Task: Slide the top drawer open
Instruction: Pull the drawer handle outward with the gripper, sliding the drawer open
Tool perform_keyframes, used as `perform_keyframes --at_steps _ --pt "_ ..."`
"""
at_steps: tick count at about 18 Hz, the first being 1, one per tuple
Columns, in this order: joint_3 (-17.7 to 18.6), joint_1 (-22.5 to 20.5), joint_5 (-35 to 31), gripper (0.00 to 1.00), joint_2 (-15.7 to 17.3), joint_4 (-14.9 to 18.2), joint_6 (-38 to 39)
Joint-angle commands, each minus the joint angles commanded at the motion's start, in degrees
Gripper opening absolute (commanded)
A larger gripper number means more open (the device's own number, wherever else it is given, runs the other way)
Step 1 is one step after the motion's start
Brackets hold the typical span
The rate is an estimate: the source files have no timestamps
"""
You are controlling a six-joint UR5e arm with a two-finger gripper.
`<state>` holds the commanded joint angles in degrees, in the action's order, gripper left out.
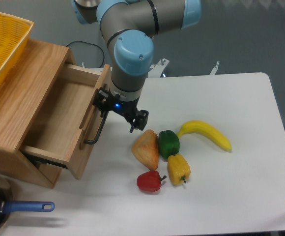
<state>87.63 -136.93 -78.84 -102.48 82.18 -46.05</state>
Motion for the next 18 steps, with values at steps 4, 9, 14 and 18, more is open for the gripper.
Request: perform_keyframes --at_steps 4,9,14,18 --pt "-0.09 -0.97 0.0 1.0 0.0 0.09 -0.09" --pt "-0.09 -2.11 0.09 1.0 0.0 0.35 -0.26" --pt "-0.09 -2.99 0.26 1.0 0.0 0.53 -1.58" --pt "-0.35 -3.08 0.26 1.0 -0.09 0.97 -1.58"
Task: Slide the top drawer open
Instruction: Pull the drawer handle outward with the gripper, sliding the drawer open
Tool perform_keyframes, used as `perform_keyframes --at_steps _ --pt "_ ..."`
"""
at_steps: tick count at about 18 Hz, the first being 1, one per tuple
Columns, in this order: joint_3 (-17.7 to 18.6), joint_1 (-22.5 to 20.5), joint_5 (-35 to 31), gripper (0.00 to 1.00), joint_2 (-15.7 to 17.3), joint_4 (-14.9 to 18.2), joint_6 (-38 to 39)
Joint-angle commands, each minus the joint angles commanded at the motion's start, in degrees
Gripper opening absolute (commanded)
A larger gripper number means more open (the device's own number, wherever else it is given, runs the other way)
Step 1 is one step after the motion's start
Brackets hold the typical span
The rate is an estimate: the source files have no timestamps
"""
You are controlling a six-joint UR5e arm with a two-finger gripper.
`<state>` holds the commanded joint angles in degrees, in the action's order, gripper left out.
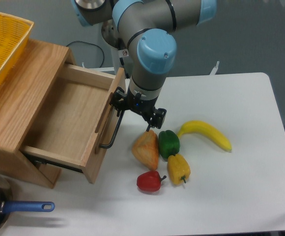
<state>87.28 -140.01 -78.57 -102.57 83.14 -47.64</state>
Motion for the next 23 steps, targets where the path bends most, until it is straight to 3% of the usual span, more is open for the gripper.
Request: perform_keyframes --at_steps 23 --pt "-0.88 -2.99 1.14 1.0 -0.27 0.88 -1.14"
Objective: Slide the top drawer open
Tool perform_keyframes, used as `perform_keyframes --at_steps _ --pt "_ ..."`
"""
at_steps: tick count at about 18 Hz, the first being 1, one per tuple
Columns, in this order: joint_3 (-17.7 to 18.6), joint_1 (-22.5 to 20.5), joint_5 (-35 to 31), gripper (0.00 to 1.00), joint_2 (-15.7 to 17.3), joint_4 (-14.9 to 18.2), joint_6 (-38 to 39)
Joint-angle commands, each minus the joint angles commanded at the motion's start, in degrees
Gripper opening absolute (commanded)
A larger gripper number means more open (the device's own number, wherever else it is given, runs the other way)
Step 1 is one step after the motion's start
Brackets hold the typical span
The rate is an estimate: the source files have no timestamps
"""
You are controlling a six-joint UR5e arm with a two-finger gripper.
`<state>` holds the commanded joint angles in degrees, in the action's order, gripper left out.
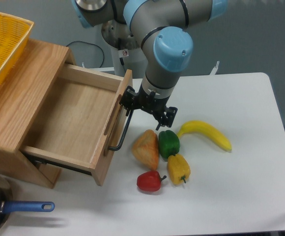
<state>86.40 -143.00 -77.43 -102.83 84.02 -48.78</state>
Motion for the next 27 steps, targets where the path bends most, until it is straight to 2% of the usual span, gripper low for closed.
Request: perform_keyframes --at_steps 7,11,14,18,22,27 --pt "0.0 -0.44 2.19 1.0 0.53 1.4 0.09" --pt "-1.05 -0.44 3.43 1.0 1.14 3.69 0.18" --pt "-1.41 -0.44 3.43 1.0 1.67 4.22 0.18" --pt "-1.58 -3.16 3.43 1.0 2.29 4.66 -0.52" --pt "-1.93 -5.62 4.22 1.0 2.46 5.89 -6.93" --pt "-1.76 -8.34 3.61 1.0 3.16 5.8 -14.22"
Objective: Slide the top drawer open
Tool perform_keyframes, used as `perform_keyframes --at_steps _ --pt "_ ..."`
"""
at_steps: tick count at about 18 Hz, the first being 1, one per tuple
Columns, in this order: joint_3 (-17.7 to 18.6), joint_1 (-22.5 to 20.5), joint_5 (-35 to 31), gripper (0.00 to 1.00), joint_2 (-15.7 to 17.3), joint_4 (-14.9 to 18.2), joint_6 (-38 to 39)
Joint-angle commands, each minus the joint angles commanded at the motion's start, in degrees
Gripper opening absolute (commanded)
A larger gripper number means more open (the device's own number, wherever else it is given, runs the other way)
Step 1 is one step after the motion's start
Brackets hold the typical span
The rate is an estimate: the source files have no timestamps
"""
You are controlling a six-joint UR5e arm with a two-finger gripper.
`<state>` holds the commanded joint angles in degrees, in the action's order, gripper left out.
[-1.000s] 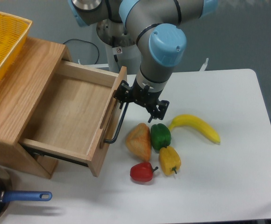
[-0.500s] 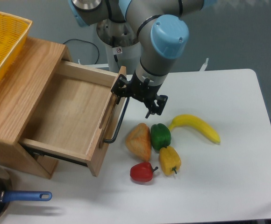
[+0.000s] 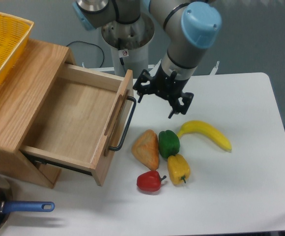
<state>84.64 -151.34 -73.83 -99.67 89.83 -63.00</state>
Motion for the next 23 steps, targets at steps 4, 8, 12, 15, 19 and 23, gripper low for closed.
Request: perform_keyframes --at_steps 4,8,12,15,19,23 --pt "0.09 -2.64 -0.96 1.0 -0.09 -0.61 -10.27" --pt "-0.18 -3.52 -7.28 1.0 -0.79 -0.88 -19.77" --pt "-0.09 -3.35 -8.97 1.0 -1.58 -1.76 -23.93" --pt "0.18 -3.08 -8.97 1.0 -2.02 -2.81 -28.13" --pt "0.35 -2.99 -8.97 1.0 -2.55 -3.69 -33.4" --pt "0.35 -3.26 -8.97 1.0 -4.04 -5.79 -40.26"
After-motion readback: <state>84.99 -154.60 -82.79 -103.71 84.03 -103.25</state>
